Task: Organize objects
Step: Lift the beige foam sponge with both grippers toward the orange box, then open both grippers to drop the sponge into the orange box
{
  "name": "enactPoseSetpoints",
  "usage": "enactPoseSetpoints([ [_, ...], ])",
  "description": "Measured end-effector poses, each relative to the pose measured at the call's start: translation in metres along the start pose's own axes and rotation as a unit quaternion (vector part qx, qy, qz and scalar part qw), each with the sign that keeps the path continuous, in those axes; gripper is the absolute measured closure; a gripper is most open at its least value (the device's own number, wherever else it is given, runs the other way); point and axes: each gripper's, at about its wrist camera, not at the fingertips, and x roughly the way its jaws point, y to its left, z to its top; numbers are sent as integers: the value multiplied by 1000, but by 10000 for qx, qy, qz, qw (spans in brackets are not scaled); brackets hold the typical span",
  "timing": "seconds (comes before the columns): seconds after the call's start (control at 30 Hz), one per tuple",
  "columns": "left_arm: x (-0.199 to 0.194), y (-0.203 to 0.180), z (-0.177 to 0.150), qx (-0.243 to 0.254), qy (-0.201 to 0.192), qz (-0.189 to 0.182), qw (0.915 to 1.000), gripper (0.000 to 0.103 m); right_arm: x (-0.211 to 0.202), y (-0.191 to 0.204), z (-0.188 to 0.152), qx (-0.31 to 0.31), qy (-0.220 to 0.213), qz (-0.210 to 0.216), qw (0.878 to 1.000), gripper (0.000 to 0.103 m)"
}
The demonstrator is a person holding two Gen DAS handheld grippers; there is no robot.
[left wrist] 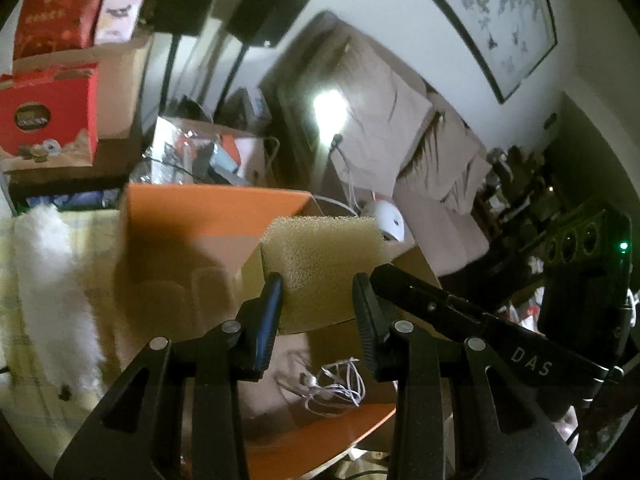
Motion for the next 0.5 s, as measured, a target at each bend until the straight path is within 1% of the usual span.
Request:
enactPoseSetpoints([
  [0.23,28,-14,-17,-116,520,-118,9985,71,-7,-35,-13,223,136,-198,9995,82],
  [0.4,46,-21,-24,-98,872,33,9961,71,-7,-52,-19,318,288,-390,9983,82],
  [0.5,58,-17,-27,-179,1071,78,9941,71,1,-63,-21,460,430,-408,9972,82],
])
